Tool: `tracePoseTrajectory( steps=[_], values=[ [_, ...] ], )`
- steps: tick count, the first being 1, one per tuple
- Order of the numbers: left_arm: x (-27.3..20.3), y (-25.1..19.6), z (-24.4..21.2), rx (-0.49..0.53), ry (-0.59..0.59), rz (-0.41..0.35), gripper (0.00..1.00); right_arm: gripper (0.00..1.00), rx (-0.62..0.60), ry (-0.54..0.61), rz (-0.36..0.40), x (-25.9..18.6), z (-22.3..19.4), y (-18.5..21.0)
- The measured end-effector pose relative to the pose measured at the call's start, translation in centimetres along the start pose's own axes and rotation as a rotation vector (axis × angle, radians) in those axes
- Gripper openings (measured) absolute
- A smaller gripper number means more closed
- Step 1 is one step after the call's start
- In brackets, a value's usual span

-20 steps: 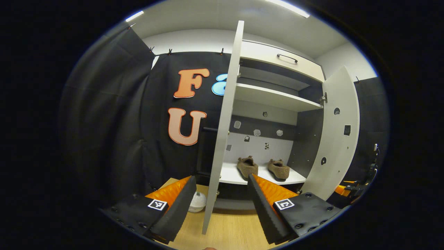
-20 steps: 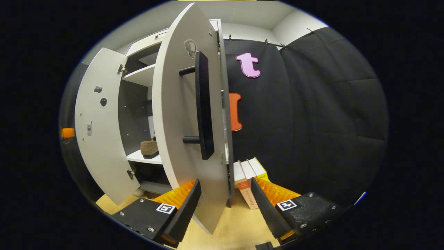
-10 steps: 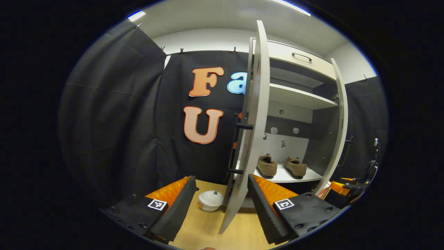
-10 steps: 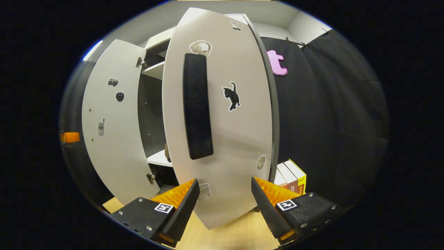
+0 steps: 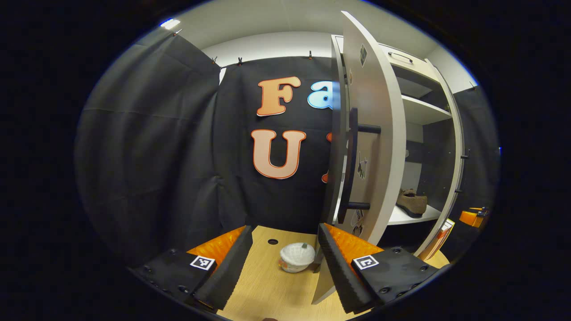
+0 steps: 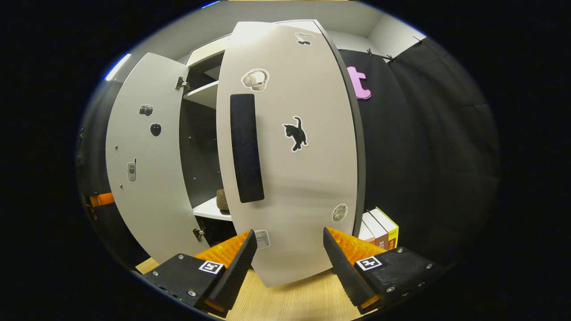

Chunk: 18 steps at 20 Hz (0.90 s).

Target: Grab one shoe with the right hand and put it into the shoe cabinet, grab the other shoe with the left hand and put it into the shoe cabinet; then close the right door with the right hand and the left door with the left hand.

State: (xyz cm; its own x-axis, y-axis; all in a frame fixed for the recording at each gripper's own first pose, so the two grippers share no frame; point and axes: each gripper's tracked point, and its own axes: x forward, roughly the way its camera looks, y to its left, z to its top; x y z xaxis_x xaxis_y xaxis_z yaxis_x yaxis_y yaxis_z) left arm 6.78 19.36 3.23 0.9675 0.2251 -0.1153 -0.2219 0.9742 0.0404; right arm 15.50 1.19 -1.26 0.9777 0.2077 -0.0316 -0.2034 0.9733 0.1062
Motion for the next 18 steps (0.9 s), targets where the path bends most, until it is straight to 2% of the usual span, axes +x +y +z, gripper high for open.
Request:
tracePoseTrajectory(
  steps=[9,10,14,16,17,18],
  values=[
    [1.6,-1.9,-2.6,-0.004,0.035,-0.051,0.99,0.92,-0.018,-0.017,-0.021,-1.9,1.1,-1.0],
    [1.6,-2.0,-2.7,0.003,0.032,-0.047,0.97,0.92,-0.015,-0.017,-0.023,-2.1,1.3,-1.3],
    [1.7,-2.2,-2.7,0.004,0.016,-0.033,0.99,0.93,-0.011,-0.02,-0.019,-2.7,1.7,-2.4],
    [1.2,-3.0,-2.6,0.017,0.008,-0.022,0.97,0.93,-0.014,-0.02,-0.011,-2.6,1.8,-3.0],
    [0.9,-3.7,-2.6,0.026,0.004,-0.024,0.99,0.93,-0.014,-0.017,-0.008,-2.6,1.8,-3.2],
    [0.6,-4.5,-2.6,0.032,0.003,-0.033,0.93,0.93,-0.012,-0.013,-0.003,-2.5,1.9,-3.4]
  ],
)
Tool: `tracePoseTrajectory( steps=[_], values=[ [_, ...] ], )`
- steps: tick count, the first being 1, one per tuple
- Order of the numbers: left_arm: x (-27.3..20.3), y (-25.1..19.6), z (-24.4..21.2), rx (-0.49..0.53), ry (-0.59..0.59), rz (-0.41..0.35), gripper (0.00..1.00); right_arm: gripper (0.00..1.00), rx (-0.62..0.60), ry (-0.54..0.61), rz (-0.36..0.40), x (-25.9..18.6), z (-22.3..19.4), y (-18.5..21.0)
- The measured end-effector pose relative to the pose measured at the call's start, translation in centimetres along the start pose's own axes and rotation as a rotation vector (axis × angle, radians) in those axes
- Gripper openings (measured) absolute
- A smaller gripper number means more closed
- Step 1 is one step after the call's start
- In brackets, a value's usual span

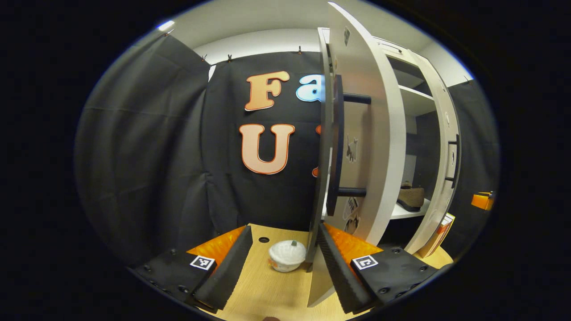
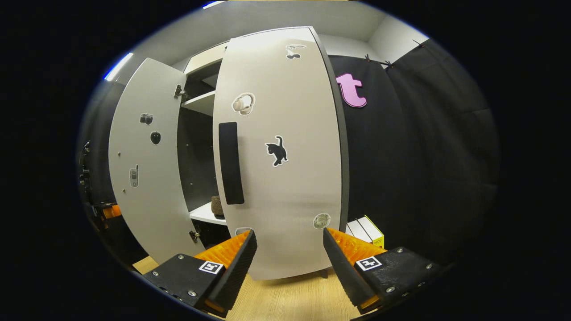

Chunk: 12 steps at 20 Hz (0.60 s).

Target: Grab one shoe with the right hand and put it into the shoe cabinet, grab the other shoe with the left hand and put it into the shoe cabinet; then close the right door with the right hand and the left door with the left hand.

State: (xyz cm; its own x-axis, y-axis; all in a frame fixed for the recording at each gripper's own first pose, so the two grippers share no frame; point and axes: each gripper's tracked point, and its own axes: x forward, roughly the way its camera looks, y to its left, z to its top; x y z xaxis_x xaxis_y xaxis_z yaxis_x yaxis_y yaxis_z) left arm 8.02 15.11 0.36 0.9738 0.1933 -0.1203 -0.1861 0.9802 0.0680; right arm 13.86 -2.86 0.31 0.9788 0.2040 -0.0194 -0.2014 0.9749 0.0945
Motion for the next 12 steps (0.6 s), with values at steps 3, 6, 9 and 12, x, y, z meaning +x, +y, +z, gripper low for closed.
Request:
tracePoseTrajectory(
  steps=[3,6,9,12],
  values=[
    [-0.4,-2.8,-0.2,-0.013,0.007,-0.038,0.94,0.93,0.017,0.006,0.021,0.1,0.5,-0.5],
    [-0.4,-6.3,-0.4,-0.025,0.012,-0.089,0.94,0.93,0.018,0.001,0.036,-0.1,1.1,-1.0],
    [0.4,-9.5,-0.6,-0.036,0.015,-0.146,0.93,0.93,0.007,-0.007,0.046,-0.5,1.5,-1.5],
    [1.7,-12.4,-0.6,-0.044,0.009,-0.187,0.93,0.93,-0.006,-0.013,0.04,-0.7,1.6,-2.3]
  ],
)
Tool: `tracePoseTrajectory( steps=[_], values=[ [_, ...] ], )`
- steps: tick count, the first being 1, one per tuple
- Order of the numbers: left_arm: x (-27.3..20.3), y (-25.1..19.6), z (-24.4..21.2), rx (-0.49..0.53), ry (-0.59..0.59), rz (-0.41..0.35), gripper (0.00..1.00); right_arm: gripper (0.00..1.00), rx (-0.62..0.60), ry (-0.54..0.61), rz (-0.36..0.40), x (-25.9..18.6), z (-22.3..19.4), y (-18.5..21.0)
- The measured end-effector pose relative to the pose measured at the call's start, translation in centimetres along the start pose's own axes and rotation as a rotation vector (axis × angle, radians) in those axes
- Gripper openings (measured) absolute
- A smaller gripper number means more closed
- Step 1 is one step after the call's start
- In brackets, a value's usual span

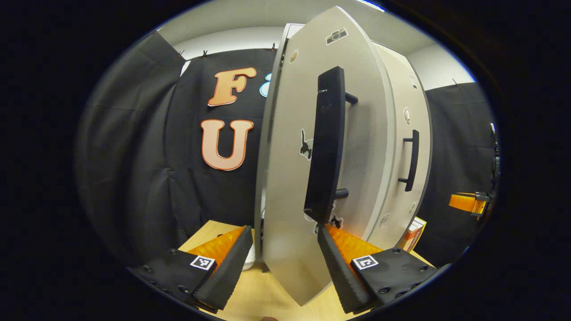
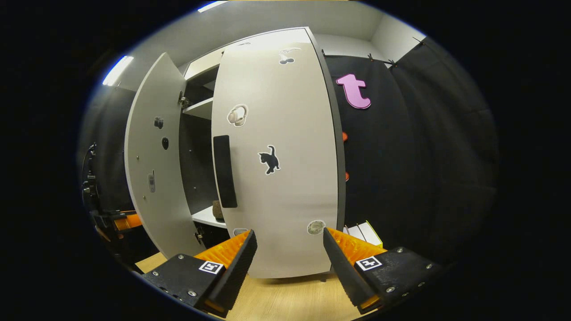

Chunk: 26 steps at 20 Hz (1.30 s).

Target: Grab one shoe with the right hand and put it into the shoe cabinet, grab the other shoe with the left hand and put it into the shoe cabinet; then close the right door with the right hand and the left door with the left hand.

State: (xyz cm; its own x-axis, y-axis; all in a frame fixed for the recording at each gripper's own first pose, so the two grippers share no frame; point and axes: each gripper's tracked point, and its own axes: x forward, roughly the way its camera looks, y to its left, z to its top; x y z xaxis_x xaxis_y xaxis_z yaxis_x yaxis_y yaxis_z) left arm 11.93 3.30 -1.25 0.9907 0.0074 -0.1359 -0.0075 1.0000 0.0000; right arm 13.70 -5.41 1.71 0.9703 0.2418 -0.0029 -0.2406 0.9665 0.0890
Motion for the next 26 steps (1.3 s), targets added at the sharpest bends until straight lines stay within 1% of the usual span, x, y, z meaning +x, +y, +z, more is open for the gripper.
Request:
tracePoseTrajectory(
  steps=[3,4,5,6,7,9,10,12,15,18,23,24,26],
  values=[
    [2.6,-2.4,-0.3,-0.004,-0.004,-0.043,0.93,0.92,-0.002,-0.003,-0.015,-0.1,-0.1,-1.0],
    [3.5,-3.5,-0.3,-0.011,-0.002,-0.064,0.96,0.93,0.0,-0.003,-0.021,-0.1,-0.1,-1.4],
    [4.6,-4.5,-0.6,-0.016,0.003,-0.078,0.94,0.93,0.001,-0.002,-0.029,0.0,-0.2,-1.9],
    [5.7,-5.4,-0.8,-0.009,0.012,-0.089,0.94,0.92,0.001,0.0,-0.037,0.0,-0.3,-2.3],
    [6.7,-6.1,-1.2,0.003,0.022,-0.093,0.97,0.92,0.003,0.001,-0.043,0.0,-0.4,-2.7],
    [8.2,-7.6,-1.7,0.03,0.037,-0.102,0.97,0.92,0.005,0.0,-0.052,-0.2,-0.6,-3.2],
    [8.5,-7.9,-1.5,0.051,0.021,-0.091,0.95,0.93,0.002,-0.001,-0.057,-0.2,-0.6,-3.5],
    [8.7,-8.1,-1.4,0.07,0.013,-0.08,0.98,0.93,-0.01,-0.006,-0.068,-0.3,-0.6,-4.1],
    [9.5,-8.4,-1.5,0.052,0.019,-0.064,0.94,0.93,-0.019,-0.007,-0.075,-0.2,-0.8,-4.8],
    [10.8,-8.5,-1.6,0.056,0.025,-0.047,0.96,0.93,-0.016,-0.007,-0.073,0.2,-0.9,-5.1],
    [10.7,-8.4,-1.5,0.068,0.03,-0.017,0.96,0.92,-0.031,-0.005,-0.072,1.0,-0.9,-5.5],
    [10.7,-8.3,-1.4,0.063,0.033,-0.011,0.94,0.92,-0.037,-0.004,-0.07,1.1,-0.9,-5.5],
    [10.7,-8.3,-1.4,0.067,0.035,-0.003,0.96,0.93,-0.039,-0.006,-0.063,1.6,-0.6,-5.3]
  ],
)
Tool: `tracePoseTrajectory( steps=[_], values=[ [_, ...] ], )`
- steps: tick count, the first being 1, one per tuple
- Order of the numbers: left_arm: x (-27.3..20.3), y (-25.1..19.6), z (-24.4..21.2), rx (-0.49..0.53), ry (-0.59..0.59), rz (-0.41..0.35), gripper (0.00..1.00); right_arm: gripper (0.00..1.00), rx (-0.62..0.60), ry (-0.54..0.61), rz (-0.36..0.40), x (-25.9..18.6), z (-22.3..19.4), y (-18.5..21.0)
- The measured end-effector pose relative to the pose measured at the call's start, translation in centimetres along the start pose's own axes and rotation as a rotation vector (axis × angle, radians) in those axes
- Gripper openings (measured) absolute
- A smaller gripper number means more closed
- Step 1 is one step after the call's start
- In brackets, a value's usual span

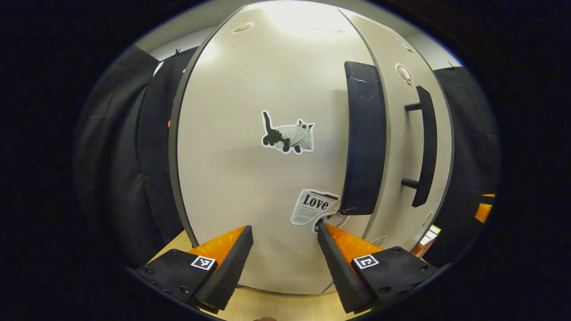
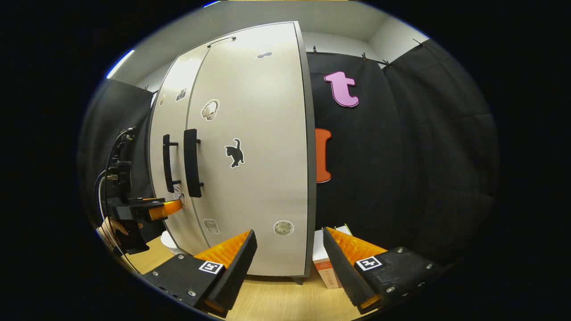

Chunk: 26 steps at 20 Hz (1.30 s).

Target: Grab one shoe with the right hand and put it into the shoe cabinet, grab the other shoe with the left hand and put it into the shoe cabinet; then close the right door with the right hand and the left door with the left hand.

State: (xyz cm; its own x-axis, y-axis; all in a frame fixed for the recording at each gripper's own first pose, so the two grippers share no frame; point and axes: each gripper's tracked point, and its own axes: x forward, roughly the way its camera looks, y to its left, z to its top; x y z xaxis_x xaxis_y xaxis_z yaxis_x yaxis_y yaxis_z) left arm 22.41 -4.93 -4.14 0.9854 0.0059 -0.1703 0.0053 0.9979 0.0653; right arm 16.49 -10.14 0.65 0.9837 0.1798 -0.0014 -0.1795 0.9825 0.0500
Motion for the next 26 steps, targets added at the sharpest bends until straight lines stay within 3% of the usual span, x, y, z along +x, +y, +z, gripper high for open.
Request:
tracePoseTrajectory(
  steps=[4,10,19,26],
  values=[
    [-0.8,-0.4,0.8,0.012,0.024,0.007,0.96,0.93,0.023,-0.01,0.012,0.1,1.5,0.0],
    [-7.4,0.9,5.9,-0.024,-0.035,0.023,0.96,0.92,0.014,-0.074,-0.014,-1.9,6.5,-1.2],
    [-18.1,9.4,13.7,-0.016,-0.156,0.176,0.96,0.92,-0.005,-0.213,-0.041,-7.0,14.3,-1.8],
    [-23.1,16.0,16.6,-0.024,-0.224,0.248,0.96,0.92,-0.016,-0.222,-0.076,-8.9,15.4,0.1]
  ],
)
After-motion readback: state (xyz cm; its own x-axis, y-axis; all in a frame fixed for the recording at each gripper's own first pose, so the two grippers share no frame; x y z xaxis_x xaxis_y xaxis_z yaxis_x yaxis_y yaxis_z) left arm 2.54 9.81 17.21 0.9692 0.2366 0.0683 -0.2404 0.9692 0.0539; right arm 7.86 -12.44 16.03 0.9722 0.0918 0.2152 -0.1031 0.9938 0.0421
